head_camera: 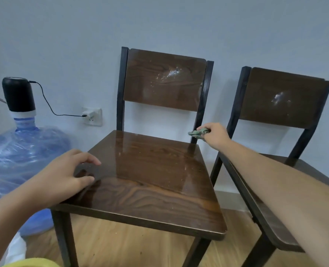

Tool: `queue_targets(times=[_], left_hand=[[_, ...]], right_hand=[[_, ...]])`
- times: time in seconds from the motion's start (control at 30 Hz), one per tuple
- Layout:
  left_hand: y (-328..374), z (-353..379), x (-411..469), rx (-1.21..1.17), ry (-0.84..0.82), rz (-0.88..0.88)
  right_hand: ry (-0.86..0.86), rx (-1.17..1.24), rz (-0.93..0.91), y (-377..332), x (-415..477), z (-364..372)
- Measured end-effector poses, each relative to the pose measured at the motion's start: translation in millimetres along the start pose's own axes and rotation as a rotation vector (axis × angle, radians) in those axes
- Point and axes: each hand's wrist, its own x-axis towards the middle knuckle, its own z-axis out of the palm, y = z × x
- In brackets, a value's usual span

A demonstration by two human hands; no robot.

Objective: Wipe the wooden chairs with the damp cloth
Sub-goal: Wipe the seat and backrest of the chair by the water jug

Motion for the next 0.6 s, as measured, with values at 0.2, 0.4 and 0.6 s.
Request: queue_targets(times=[0.2,0.4,0.6], left_hand=[[-12,2,1,0.069,0.044,0.078],[-20,-1,7,0.093,0.067,0.081],[-15,1,8,0.064,0.067,0.049]], right_hand=[[-0.114,-0.125,-0.007,19,-16,43],[-0.302,-0.096,-0.089,20,-93,-4],[-0.512,0.051,-0.204,-1,-204,-44]])
